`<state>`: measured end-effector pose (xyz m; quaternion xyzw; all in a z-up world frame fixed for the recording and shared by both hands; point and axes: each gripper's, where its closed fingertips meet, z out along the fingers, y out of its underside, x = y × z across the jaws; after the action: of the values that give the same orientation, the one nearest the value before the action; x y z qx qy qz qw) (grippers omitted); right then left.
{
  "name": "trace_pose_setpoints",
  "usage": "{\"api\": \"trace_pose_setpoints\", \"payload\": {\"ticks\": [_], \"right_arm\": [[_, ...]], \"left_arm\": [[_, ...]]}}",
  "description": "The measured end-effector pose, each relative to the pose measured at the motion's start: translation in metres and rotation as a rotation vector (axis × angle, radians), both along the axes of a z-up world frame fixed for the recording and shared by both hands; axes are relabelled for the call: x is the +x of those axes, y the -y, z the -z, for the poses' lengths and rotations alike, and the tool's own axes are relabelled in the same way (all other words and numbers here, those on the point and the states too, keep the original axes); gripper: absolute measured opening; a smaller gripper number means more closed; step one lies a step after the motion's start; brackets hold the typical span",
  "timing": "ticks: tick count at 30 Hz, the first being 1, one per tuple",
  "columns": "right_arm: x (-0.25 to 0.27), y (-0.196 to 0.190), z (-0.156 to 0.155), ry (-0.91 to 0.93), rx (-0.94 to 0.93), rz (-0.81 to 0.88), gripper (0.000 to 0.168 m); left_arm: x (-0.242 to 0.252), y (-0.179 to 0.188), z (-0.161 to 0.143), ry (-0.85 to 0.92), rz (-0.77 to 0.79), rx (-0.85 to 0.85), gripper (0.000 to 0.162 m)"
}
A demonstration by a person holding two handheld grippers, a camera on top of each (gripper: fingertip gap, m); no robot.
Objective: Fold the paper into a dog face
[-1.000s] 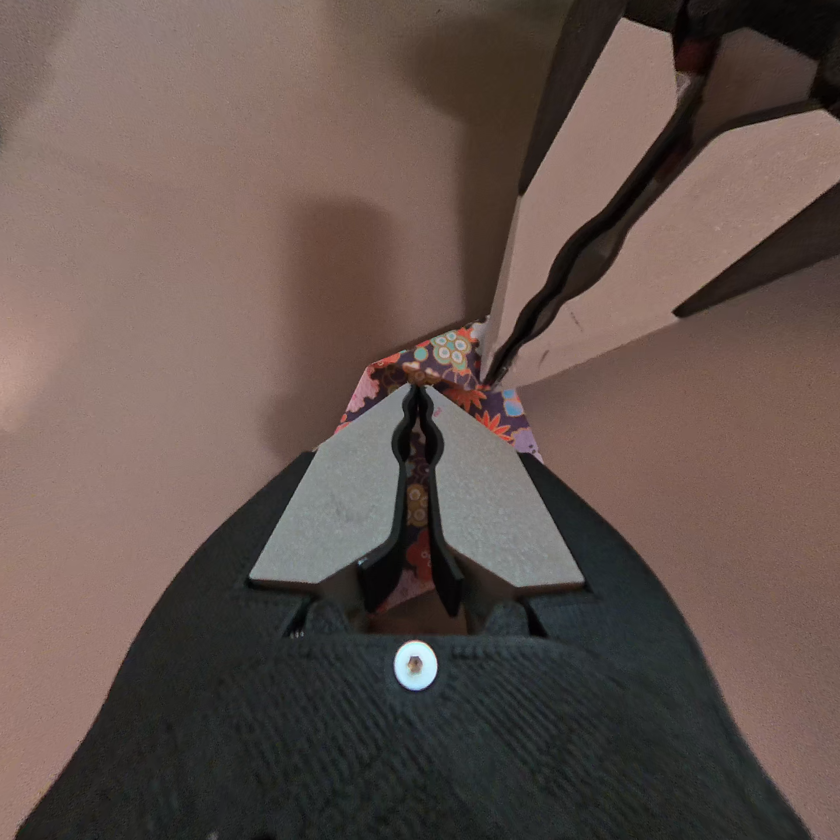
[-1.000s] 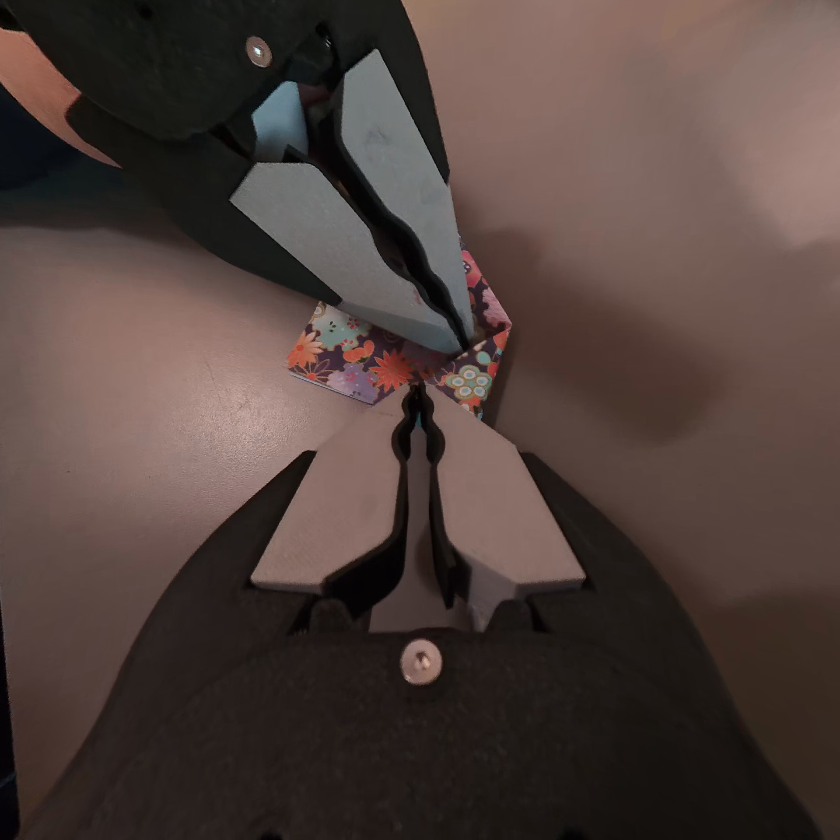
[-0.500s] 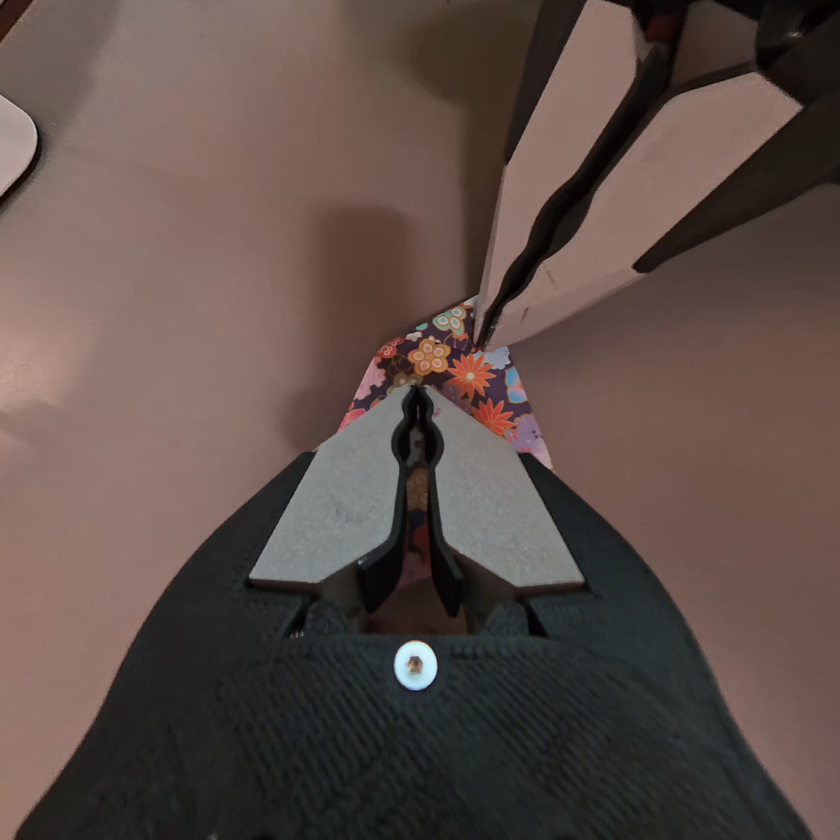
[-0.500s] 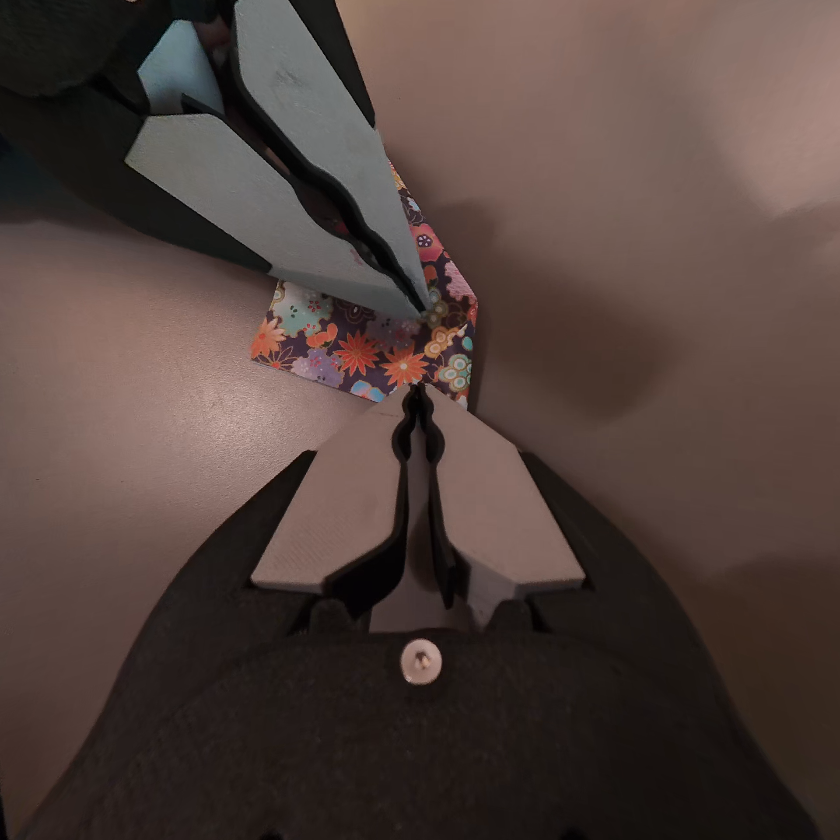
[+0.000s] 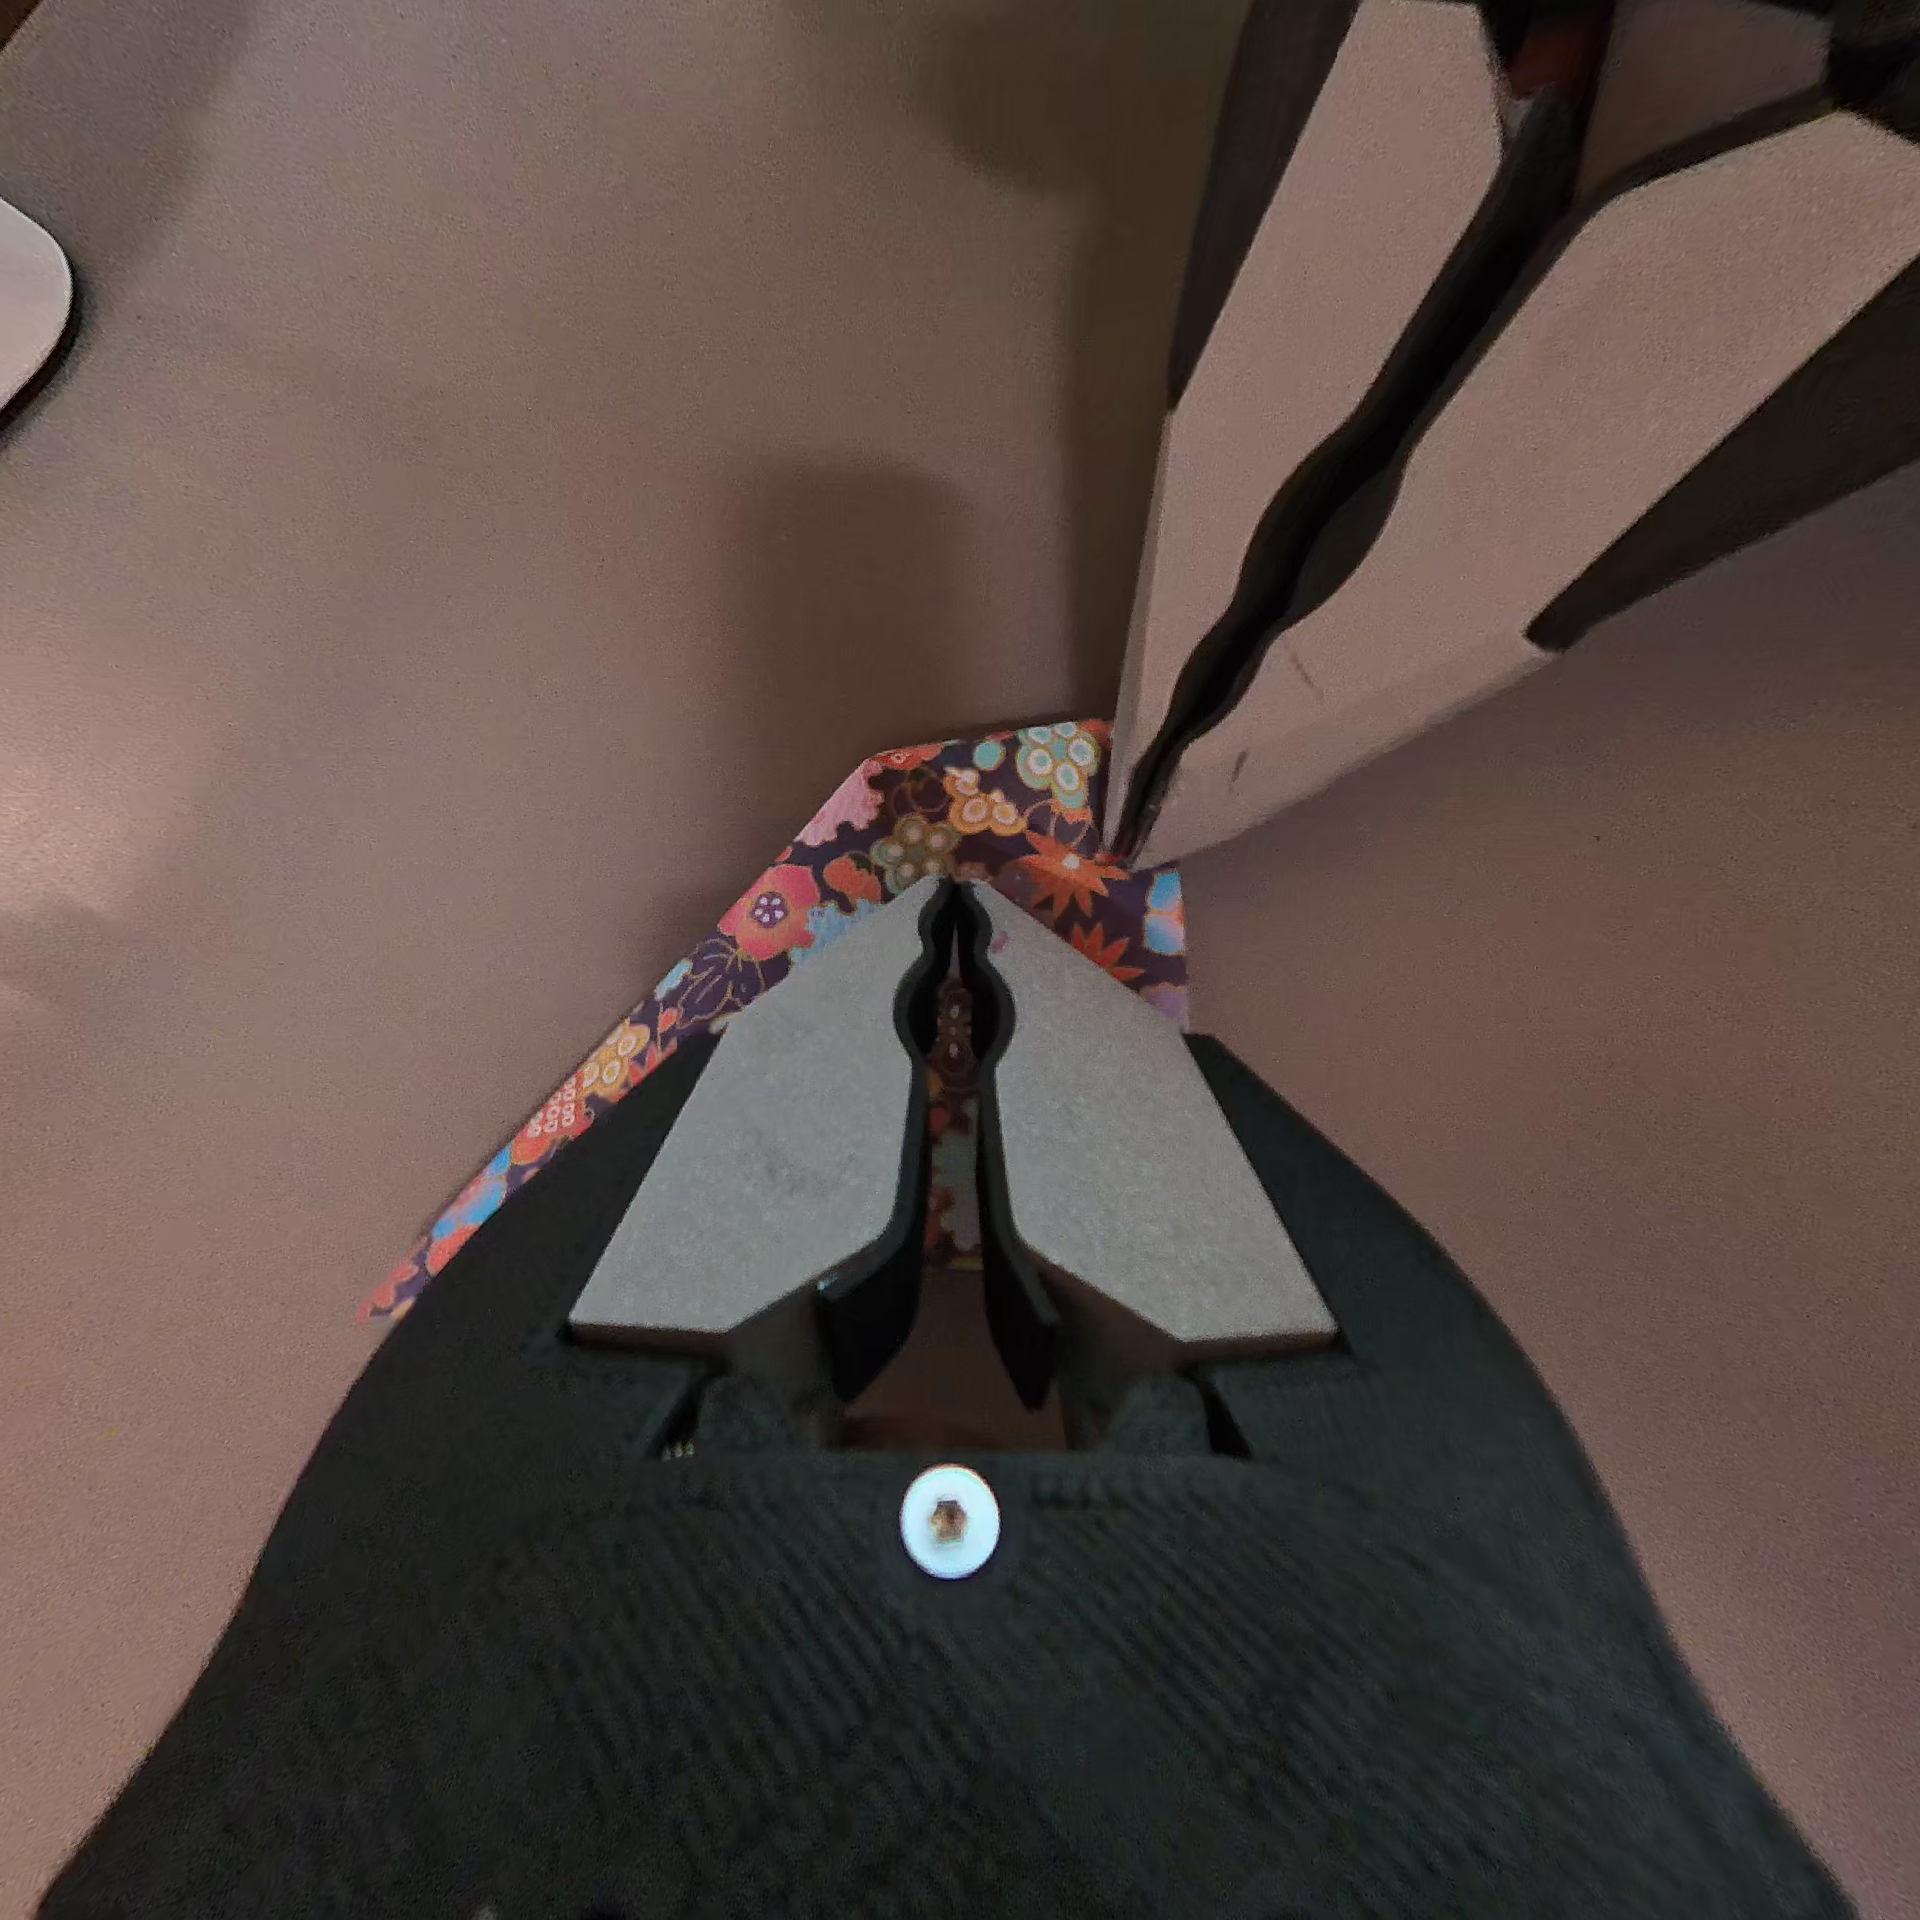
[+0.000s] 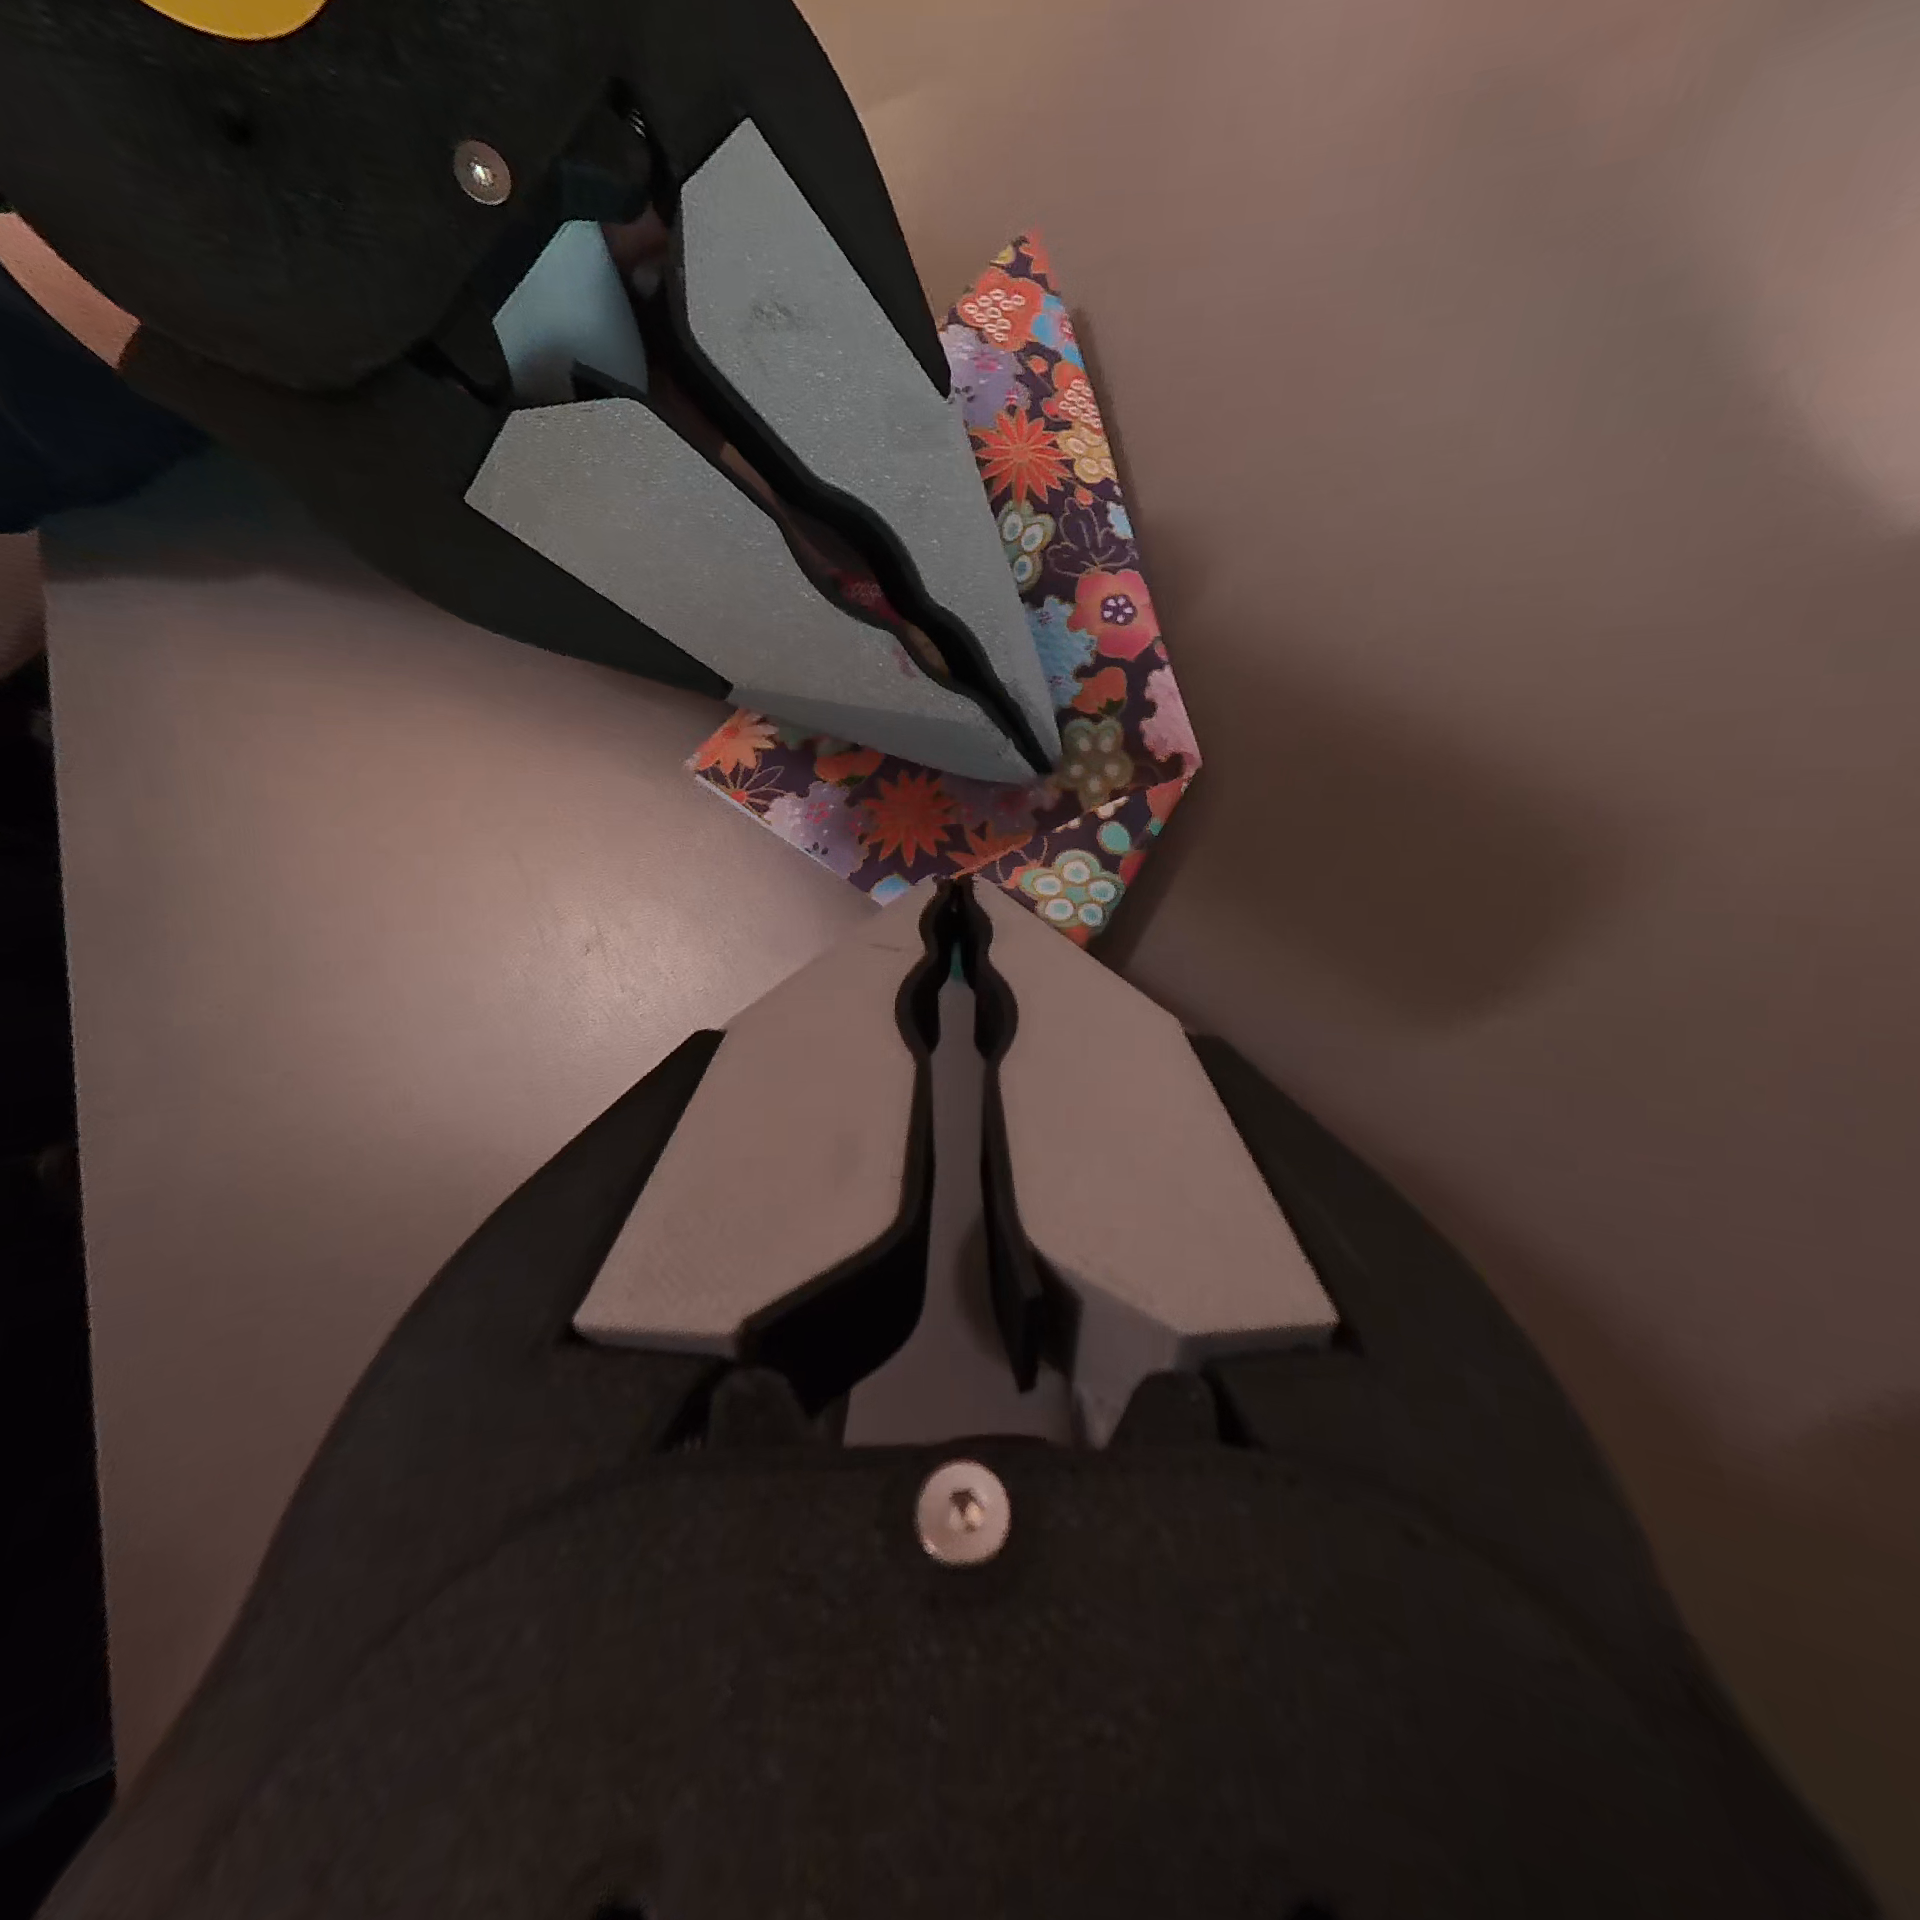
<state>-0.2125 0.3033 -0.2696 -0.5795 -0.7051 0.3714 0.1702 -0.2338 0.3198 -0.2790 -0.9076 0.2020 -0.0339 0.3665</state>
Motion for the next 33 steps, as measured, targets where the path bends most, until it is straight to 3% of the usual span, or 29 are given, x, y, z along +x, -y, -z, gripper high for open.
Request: {"api": "trace_pose_setpoints", "payload": {"ticks": [1, 16, 21, 30, 33], "right_arm": [[-0.001, 0.002, 0.0, 0.0, -0.008, -0.003, 0.0], [-0.002, 0.014, 0.006, 0.029, -0.089, -0.035, 0.0], [-0.001, 0.019, 0.002, 0.044, -0.23, -0.034, 0.012], [0.003, 0.029, 0.002, 0.06, -0.27, -0.087, 0.011], [0.002, 0.026, 0.003, 0.069, -0.282, -0.068, 0.004]], "left_arm": [[0.001, 0.0, 0.0, 0.008, 0.0, -0.001, 0.0], [0.003, 0.0, 0.0, 0.046, -0.007, 0.0, 0.0], [0.003, 0.0, 0.0, 0.046, -0.008, 0.0, 0.0], [0.003, 0.0, 0.0, 0.058, -0.013, 0.002, 0.0], [0.003, 0.0, 0.0, 0.055, -0.01, 0.006, 0.0]]}}
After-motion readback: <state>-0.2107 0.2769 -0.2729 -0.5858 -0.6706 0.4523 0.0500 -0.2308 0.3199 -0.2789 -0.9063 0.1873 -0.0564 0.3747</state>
